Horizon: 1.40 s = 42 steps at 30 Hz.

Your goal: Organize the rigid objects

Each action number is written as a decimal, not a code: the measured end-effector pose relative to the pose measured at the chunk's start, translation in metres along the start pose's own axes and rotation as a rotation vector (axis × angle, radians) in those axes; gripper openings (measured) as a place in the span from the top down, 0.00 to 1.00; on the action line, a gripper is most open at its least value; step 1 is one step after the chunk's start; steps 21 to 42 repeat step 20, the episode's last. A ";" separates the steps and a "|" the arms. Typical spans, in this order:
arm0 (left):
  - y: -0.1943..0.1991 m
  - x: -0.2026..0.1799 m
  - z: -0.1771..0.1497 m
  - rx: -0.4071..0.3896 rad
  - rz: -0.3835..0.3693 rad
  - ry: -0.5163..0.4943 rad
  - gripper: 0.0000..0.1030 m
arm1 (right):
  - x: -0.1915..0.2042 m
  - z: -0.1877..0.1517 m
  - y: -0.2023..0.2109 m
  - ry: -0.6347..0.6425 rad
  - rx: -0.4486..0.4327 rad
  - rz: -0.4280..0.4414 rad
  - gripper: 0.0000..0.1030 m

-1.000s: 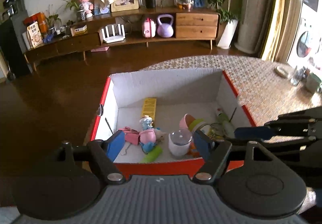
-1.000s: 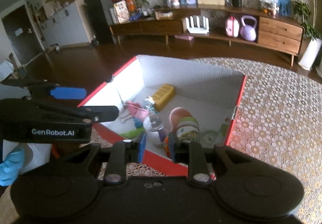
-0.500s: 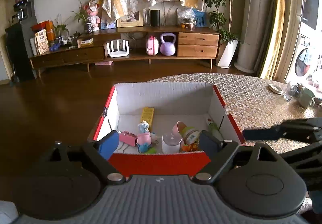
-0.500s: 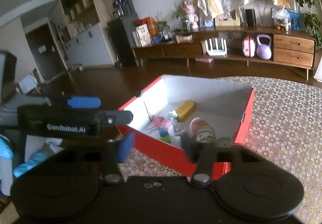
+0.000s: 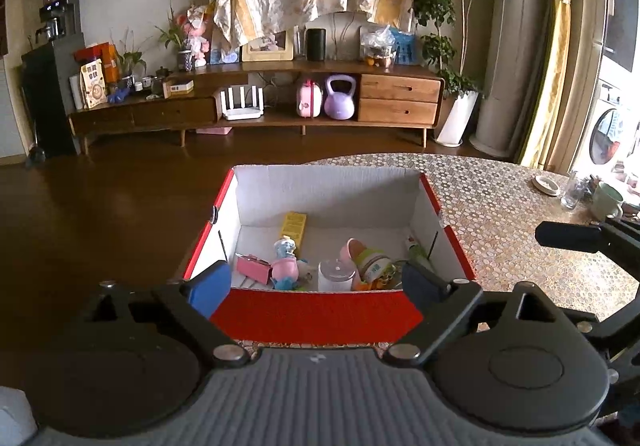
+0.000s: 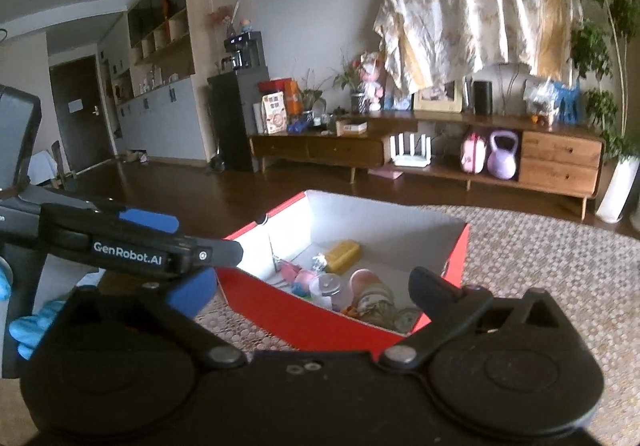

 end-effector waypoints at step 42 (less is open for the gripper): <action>0.001 -0.003 -0.006 0.009 -0.001 0.028 0.10 | -0.022 0.004 0.003 -0.112 -0.029 -0.049 0.00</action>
Point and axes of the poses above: each gripper's, at about its wrist camera, not at the fingertips, and y roughly against the way its jaws point, x to its left, z to its top, the point moved 3 cm from there along -y, roughly the way its jaws point, and after that the axes turned 10 degrees about -y, right-handed, at the moved point
